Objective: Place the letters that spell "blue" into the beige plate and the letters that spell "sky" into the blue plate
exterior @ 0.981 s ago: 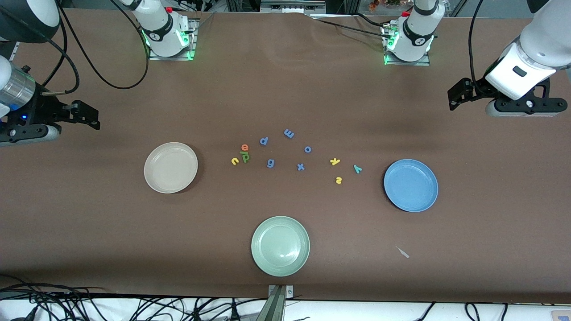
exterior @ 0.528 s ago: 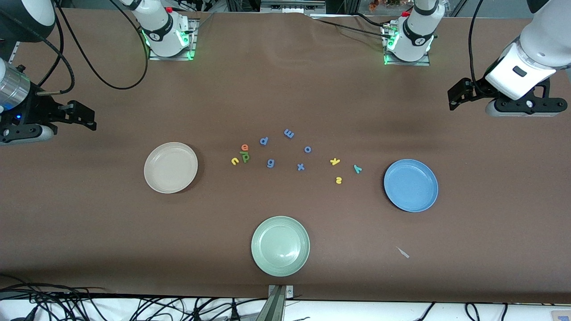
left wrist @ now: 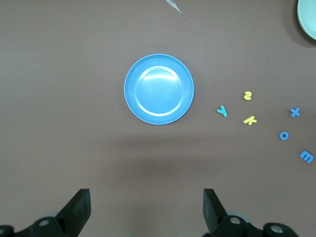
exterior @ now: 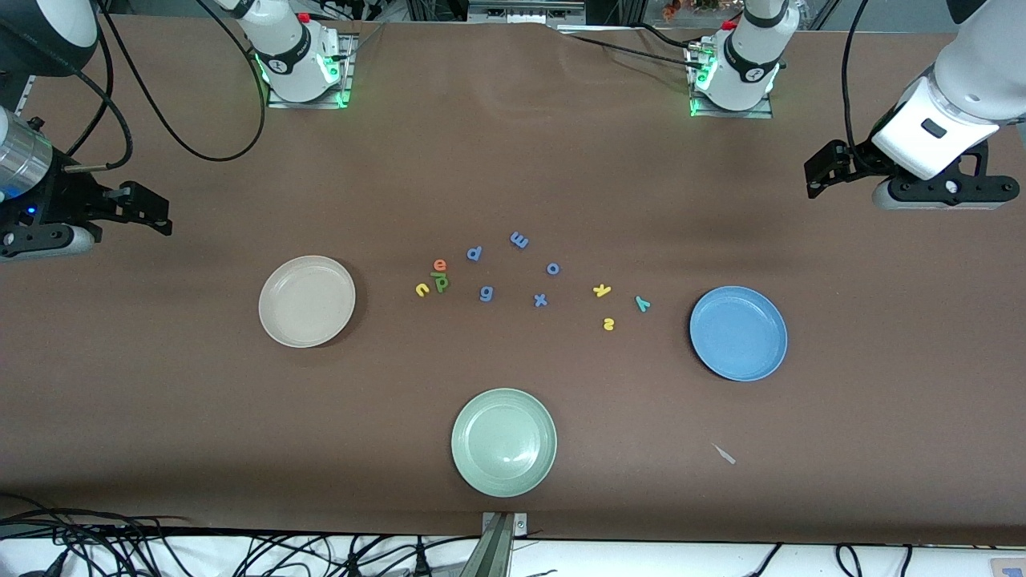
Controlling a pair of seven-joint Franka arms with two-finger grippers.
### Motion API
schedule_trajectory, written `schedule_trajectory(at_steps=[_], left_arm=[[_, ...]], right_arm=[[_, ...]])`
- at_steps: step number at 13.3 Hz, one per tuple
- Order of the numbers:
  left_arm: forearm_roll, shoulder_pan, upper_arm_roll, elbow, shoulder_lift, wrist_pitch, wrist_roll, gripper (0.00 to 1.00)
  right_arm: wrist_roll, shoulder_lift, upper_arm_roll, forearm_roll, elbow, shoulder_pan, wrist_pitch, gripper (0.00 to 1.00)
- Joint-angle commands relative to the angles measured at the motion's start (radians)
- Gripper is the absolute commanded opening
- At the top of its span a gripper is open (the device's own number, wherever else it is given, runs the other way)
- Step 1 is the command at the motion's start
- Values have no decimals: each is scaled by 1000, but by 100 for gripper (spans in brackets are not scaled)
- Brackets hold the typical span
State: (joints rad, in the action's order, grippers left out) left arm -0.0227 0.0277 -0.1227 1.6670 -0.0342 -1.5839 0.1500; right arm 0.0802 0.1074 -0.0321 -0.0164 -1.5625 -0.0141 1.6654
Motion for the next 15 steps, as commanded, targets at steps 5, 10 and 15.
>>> schedule_trajectory(at_steps=[5,10,15], left_arm=[[-6,4,5,8,-16,2,-15,100],[-6,4,5,7,-16,2,-13,100],[-6,4,3,7,-16,2,-12,100]], right_arm=[[-11,8,-6,-2,19,6,11,100],[-13,3,-5,1,22,6,5,100],[-13,1,-6,3,22,5,13,100]])
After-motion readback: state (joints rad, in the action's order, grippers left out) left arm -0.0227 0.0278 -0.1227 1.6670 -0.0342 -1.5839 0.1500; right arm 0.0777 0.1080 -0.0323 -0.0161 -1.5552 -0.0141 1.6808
